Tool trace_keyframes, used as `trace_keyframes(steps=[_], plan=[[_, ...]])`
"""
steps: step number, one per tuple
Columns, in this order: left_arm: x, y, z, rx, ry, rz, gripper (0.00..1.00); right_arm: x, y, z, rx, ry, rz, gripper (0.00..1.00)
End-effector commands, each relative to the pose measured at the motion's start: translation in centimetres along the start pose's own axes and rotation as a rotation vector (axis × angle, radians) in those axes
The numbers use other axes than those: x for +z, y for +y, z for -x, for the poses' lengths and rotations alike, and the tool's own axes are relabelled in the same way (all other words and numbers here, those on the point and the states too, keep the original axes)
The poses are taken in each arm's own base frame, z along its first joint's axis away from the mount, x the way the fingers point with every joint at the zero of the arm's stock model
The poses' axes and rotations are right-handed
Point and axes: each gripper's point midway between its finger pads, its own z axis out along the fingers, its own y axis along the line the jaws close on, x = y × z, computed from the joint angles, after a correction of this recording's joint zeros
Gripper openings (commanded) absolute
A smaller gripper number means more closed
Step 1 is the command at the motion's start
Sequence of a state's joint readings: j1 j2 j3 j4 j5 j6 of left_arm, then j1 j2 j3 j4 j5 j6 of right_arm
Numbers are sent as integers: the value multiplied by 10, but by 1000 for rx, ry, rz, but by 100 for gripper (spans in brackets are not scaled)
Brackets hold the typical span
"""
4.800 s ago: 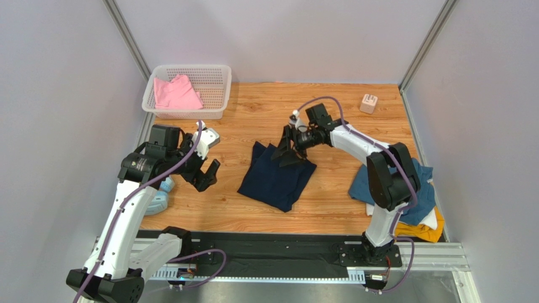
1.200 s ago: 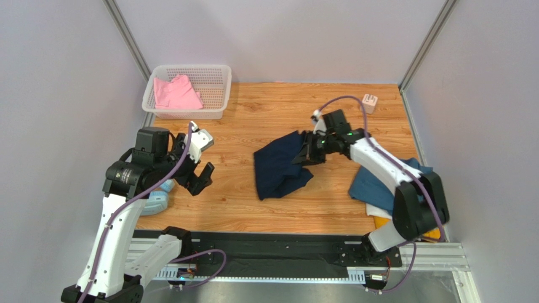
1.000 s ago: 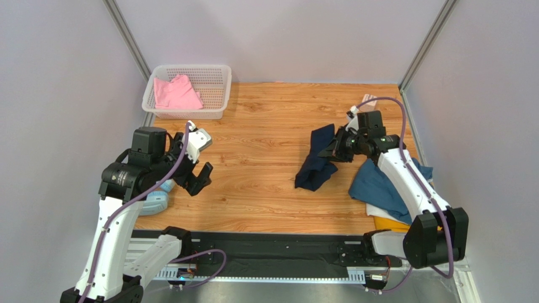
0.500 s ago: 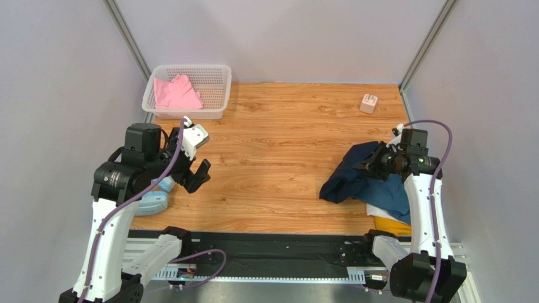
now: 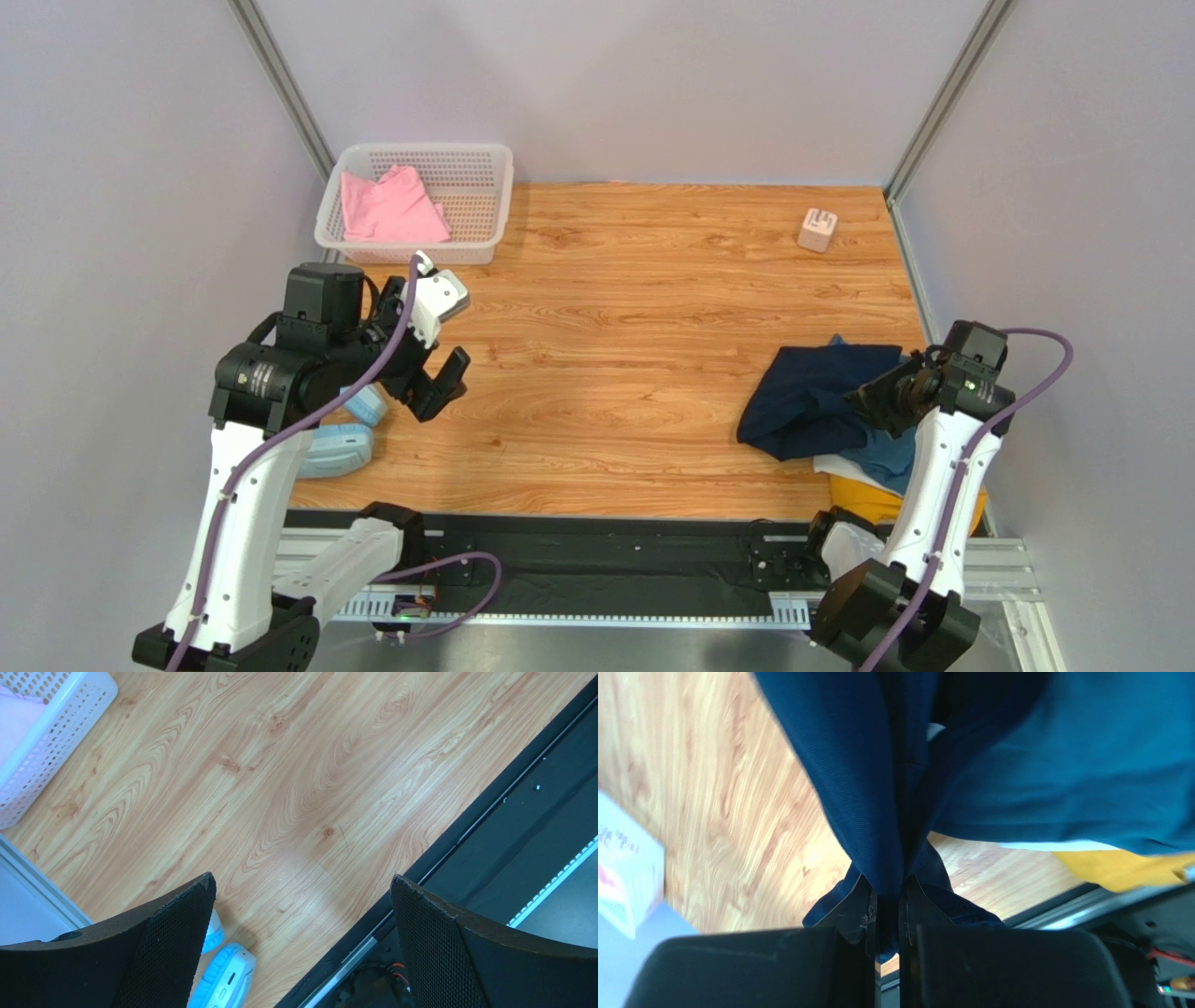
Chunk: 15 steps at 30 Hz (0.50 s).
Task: Fold and stack the t-shirts
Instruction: Put the neatly folded tshirt into the corner of the board with the right arm
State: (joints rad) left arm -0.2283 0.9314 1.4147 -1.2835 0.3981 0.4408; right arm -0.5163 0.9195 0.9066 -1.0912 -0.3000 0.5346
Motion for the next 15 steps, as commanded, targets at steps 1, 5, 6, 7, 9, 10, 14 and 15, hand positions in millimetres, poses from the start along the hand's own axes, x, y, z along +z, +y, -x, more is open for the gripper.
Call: trace_keyframes(steps=[1,5,6,7,9,10,14,15], plan=[[-2,4,7,35,-15,7,100,-15,-21,36,87,-169,-141,0],[-4,7,11,53,-16,8,100,12,-56,31,207,-168,-203,0],[-3,7,12,54,-14,5,100,25,-69,21,258,-132,-215,0],[-3,6,11,54,-14,3,100,31,-67,23,276,-121,-181,0],[-1,6,9,54,-12,1,100,38,-64,18,320,-52,-134,9],[-1,6,9,56,-12,1,100,38,-58,19,323,-36,-110,24],[2,6,4,58,-6,4,100,35,-37,18,359,57,-30,71],[1,5,3,55,-6,4,100,36,-36,18,374,73,-35,75]])
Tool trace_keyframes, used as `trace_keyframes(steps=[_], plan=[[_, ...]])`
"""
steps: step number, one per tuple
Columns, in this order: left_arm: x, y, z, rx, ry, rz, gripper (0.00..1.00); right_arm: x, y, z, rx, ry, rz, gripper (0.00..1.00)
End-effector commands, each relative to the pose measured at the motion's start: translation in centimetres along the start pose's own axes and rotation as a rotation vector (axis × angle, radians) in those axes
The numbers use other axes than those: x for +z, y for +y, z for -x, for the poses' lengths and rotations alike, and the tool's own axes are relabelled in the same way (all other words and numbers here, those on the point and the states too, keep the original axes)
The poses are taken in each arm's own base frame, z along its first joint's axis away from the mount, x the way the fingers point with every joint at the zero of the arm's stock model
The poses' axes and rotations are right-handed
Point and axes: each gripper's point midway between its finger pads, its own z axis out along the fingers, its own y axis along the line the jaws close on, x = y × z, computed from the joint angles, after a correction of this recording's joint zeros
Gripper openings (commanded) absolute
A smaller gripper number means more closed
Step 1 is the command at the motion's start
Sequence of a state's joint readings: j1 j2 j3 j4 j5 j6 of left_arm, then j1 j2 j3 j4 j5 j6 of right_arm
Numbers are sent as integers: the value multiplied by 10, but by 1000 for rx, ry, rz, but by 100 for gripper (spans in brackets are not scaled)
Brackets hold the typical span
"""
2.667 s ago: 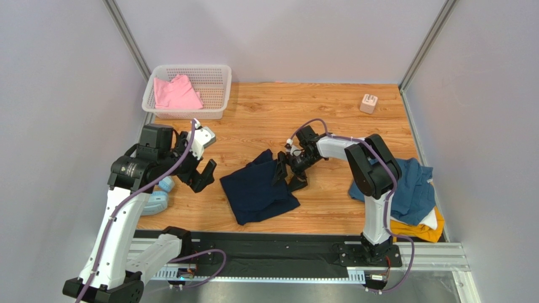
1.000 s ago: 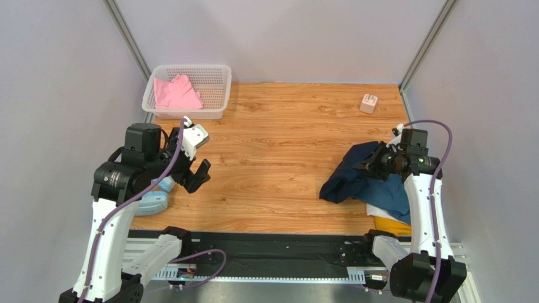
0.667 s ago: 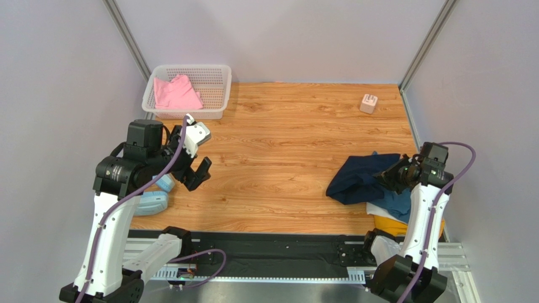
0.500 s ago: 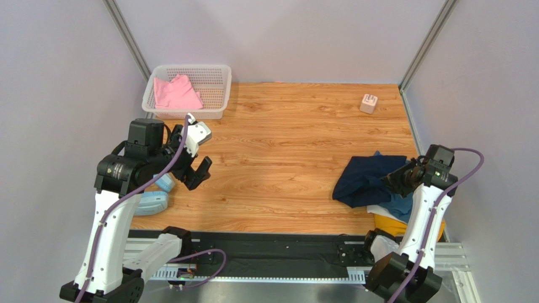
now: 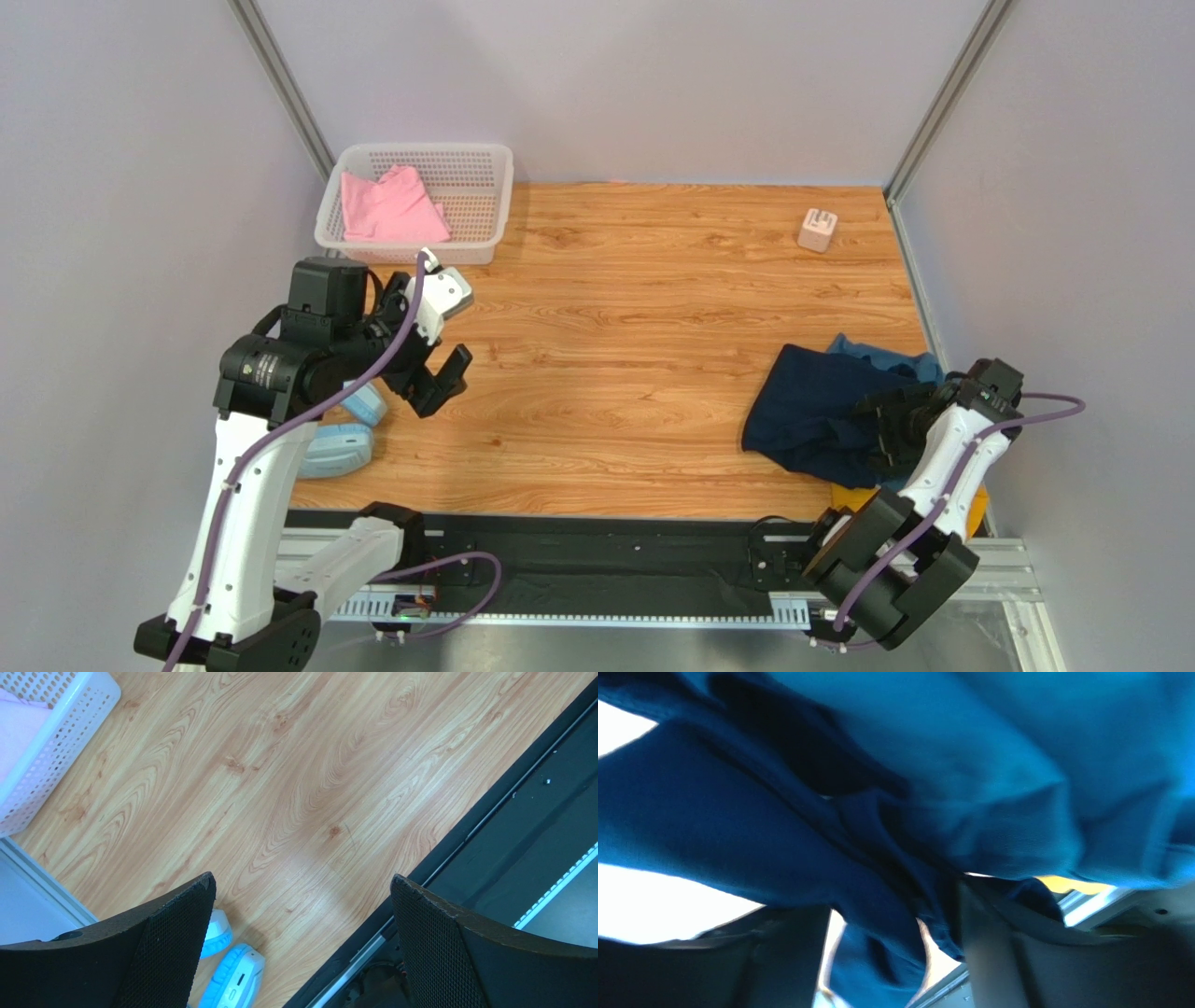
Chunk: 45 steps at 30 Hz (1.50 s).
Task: Fold and stack the t-shirts
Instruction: Put the neatly folded tshirt into the corner of the board with the right arm
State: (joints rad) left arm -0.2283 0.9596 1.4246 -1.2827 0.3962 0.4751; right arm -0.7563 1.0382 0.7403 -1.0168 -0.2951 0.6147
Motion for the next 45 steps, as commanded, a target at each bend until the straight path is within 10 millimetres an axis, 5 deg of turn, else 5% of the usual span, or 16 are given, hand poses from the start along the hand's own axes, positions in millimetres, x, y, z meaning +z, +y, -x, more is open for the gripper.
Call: trace_keyframes(steps=[1,8,14,17,24,29,35,41,45], plan=[[-4,0,2,26,-22,12,100,-14,34,3,22,53,118,77],[-7,0,0,26,-20,25,100,-101,89,29,-126,-203,205,85],[-8,-1,0,16,-20,21,100,-138,112,21,-142,-261,322,89],[-9,-1,-2,18,-13,27,100,-126,130,7,-147,-173,434,100],[-13,-1,-6,20,-10,49,100,-51,160,-23,-186,106,464,100],[-16,-1,-7,19,-12,61,100,6,138,-16,-173,166,304,100],[-17,0,-10,20,-4,77,100,74,80,-15,-142,225,43,100],[-10,2,-16,12,10,80,100,99,52,-13,-181,248,-69,100],[-3,4,-19,-5,20,75,100,85,65,-10,-205,220,-12,100]])
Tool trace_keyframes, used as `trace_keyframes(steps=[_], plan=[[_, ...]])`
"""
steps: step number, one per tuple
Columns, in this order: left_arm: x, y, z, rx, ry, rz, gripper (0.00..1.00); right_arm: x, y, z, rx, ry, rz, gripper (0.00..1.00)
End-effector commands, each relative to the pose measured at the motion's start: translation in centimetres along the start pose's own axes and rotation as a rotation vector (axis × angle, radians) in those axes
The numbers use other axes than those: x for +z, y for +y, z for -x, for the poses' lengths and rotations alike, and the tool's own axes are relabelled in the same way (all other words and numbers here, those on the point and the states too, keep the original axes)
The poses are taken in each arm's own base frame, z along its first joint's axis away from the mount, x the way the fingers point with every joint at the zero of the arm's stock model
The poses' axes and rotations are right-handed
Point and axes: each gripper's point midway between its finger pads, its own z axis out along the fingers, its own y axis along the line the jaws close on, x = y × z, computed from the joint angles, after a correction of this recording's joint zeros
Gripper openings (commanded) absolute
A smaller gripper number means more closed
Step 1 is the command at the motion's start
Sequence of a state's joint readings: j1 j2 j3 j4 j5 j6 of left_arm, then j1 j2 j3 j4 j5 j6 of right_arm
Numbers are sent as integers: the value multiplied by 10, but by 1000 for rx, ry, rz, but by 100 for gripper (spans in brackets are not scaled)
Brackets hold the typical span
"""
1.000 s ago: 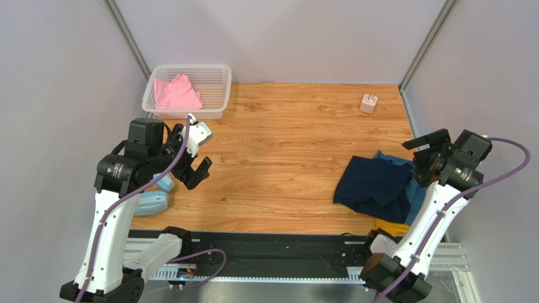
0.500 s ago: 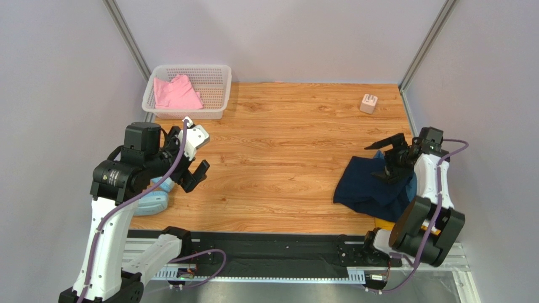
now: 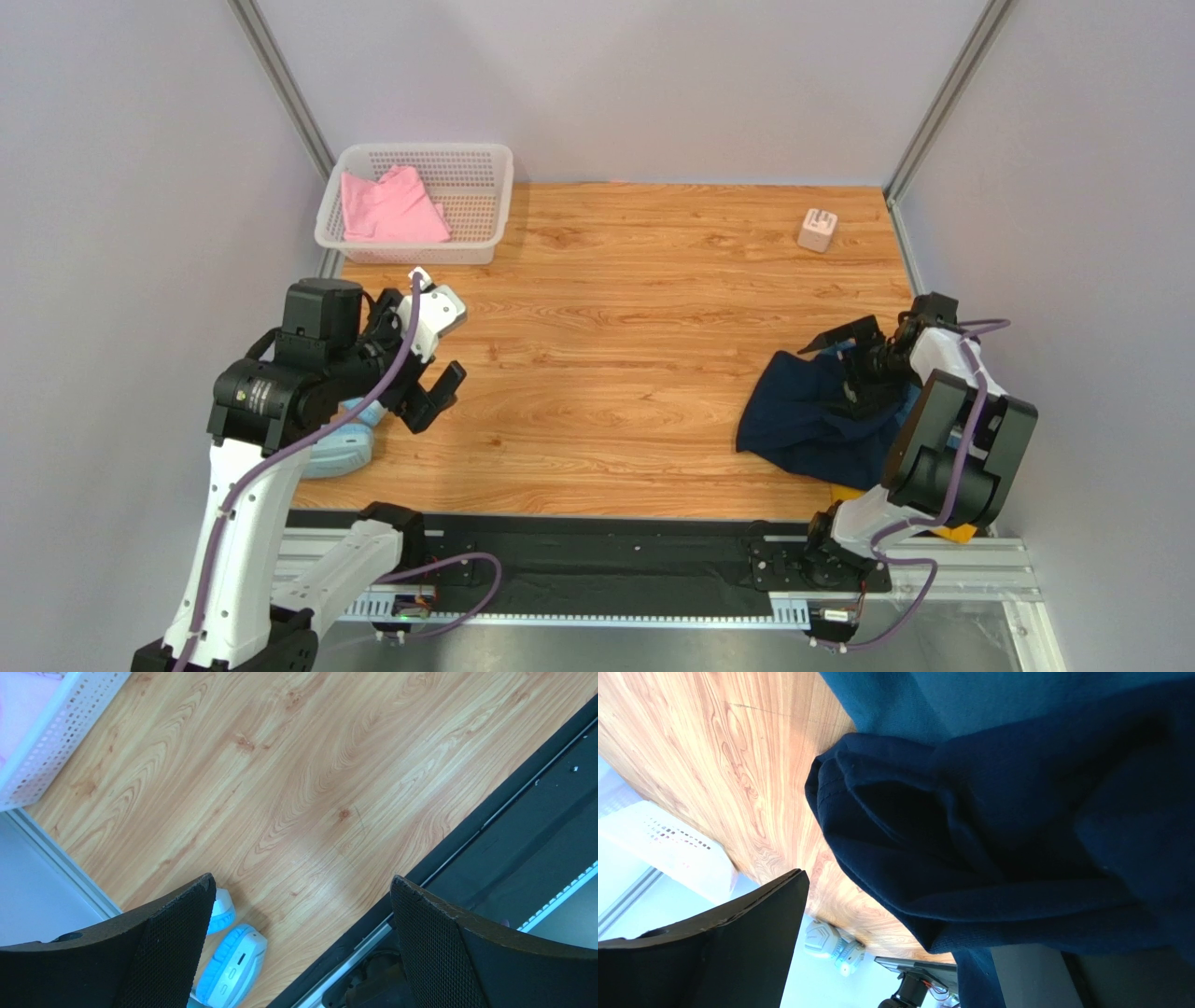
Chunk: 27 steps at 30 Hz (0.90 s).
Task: Fold and stack the t-shirts
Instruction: Put the neatly folded tshirt into the corner of the board with the right arm
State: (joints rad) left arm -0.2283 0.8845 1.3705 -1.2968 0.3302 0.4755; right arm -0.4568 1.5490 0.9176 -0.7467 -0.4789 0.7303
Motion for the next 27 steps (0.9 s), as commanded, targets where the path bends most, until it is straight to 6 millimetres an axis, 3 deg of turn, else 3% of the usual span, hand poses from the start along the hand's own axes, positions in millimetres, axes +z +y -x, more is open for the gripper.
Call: trace_keyframes(steps=[1,3,4,6,7,9,10,11,12,13,14,15,16,17,19,20,23,27], plan=[[6,5,1,-13,-8,19,100,-2,-18,14,-88,-85,-77,100],[10,10,0,-28,-3,41,100,-26,12,13,-143,-132,18,100],[12,15,-1,-38,8,61,100,-41,44,5,-204,-120,131,100],[20,21,0,-61,15,76,100,-73,88,-5,-309,-175,271,100],[22,23,0,-92,19,87,100,-91,121,-21,-403,-184,356,100],[33,29,-1,-126,27,97,100,-112,156,-41,-534,-222,445,100],[37,32,-3,-157,38,115,100,-115,175,-70,-645,-198,482,100],[40,37,-2,-164,31,134,100,-128,196,-83,-743,-227,521,100],[46,38,-7,-176,46,137,100,-130,204,-96,-807,-223,519,100],[49,41,-9,-182,52,154,100,-115,213,-125,-891,-170,506,100],[51,44,-7,-189,39,168,100,-120,226,-140,-978,-180,533,100],[53,45,-10,-196,46,178,100,-115,233,-154,-1030,-168,538,100],[52,49,-11,-195,47,201,100,-106,236,-184,-1108,-139,538,100],[52,54,-9,-196,38,222,100,-94,239,-197,-1158,-117,527,100],[51,61,-8,-198,33,259,100,-90,247,-236,-1286,-95,548,100],[50,65,-7,-206,28,273,100,-76,247,-244,-1310,-76,521,100],[48,75,-7,-229,21,311,100,-63,247,-272,-1398,-77,498,100],[48,82,-8,-273,-5,326,100,-52,236,-285,-1464,-96,477,100]])
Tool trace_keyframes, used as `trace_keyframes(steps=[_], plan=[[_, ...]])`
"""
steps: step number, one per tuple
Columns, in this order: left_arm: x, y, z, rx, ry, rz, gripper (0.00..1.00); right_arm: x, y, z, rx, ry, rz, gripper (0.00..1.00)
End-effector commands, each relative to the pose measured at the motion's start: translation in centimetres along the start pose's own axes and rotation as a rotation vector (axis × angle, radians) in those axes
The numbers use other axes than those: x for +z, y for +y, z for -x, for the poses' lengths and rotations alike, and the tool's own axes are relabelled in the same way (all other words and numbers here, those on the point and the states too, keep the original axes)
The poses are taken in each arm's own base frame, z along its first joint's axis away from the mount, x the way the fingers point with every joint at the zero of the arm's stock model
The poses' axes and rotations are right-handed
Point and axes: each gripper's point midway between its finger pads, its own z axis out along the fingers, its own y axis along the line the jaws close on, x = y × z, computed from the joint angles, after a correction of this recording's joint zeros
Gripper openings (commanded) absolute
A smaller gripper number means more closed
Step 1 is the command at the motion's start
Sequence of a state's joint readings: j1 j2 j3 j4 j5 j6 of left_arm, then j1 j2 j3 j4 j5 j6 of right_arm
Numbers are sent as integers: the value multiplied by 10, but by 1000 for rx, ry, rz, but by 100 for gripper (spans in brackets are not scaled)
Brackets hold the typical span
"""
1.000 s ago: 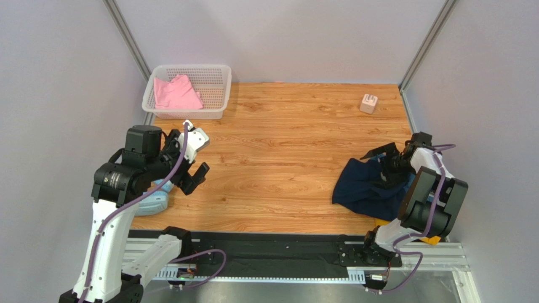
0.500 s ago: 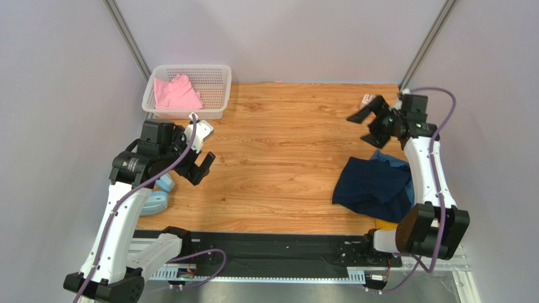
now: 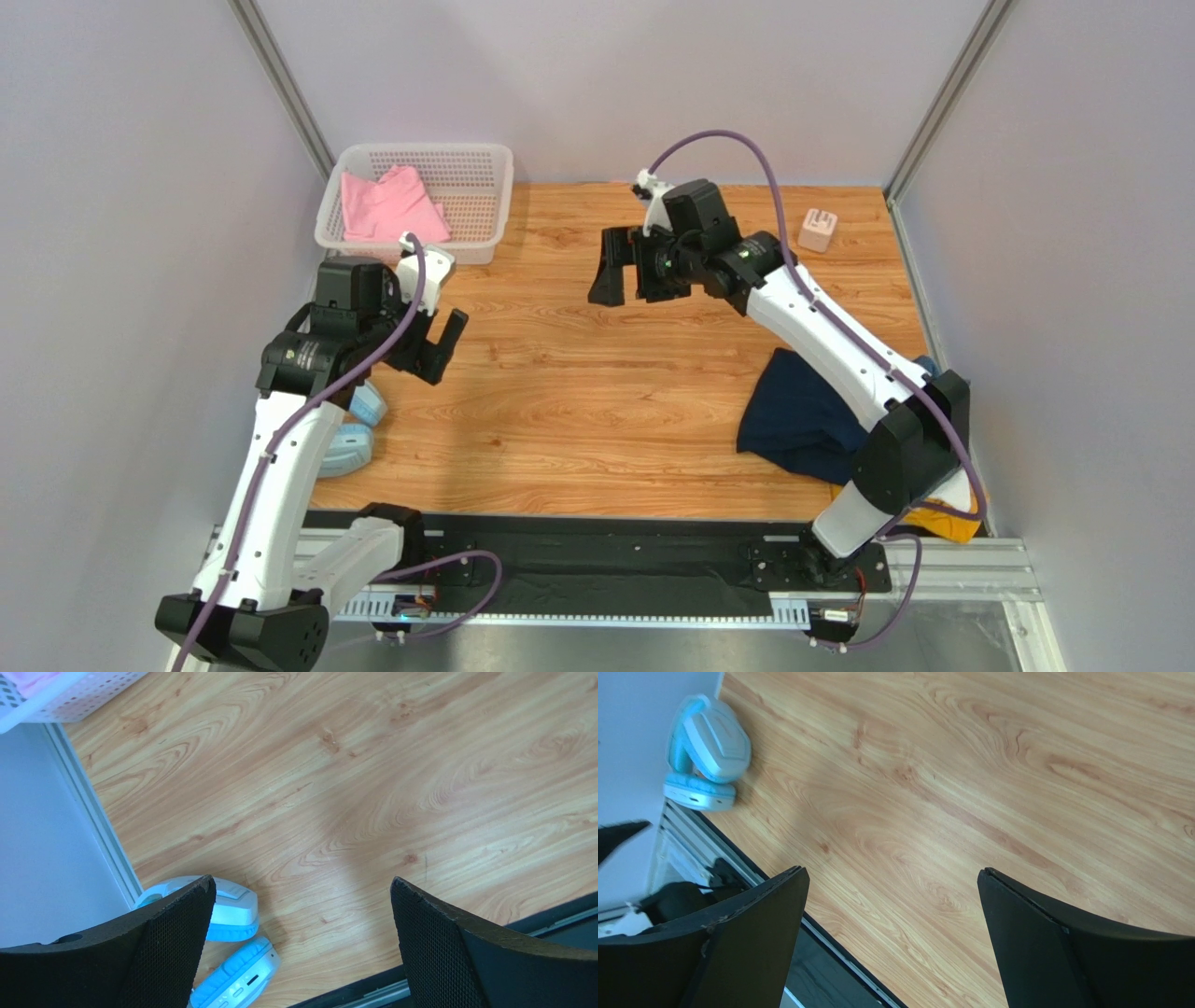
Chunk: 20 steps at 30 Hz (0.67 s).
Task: Fold and stack the t-shirts
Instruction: Put the neatly folded tshirt into the corner of the board with the right arm
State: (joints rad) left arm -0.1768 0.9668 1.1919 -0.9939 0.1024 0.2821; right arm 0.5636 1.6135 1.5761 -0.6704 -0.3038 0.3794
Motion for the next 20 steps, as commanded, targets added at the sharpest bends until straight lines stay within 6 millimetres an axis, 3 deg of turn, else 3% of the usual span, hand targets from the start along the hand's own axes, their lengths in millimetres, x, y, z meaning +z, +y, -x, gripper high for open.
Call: trace_keyframes(steps=[1,7,12,20], plan=[[-1,14,15,-77,-79,48,100,-7,-2,3,-118,-60,-78,100],[11,31,15,-174,-118,46,100,-29,-4,9,-150,-135,-103,100],[22,38,1,-224,-105,56,97,-30,-3,9,-152,-135,-104,100],[-4,46,7,-196,-168,121,96,-32,0,10,-147,-139,-89,100]])
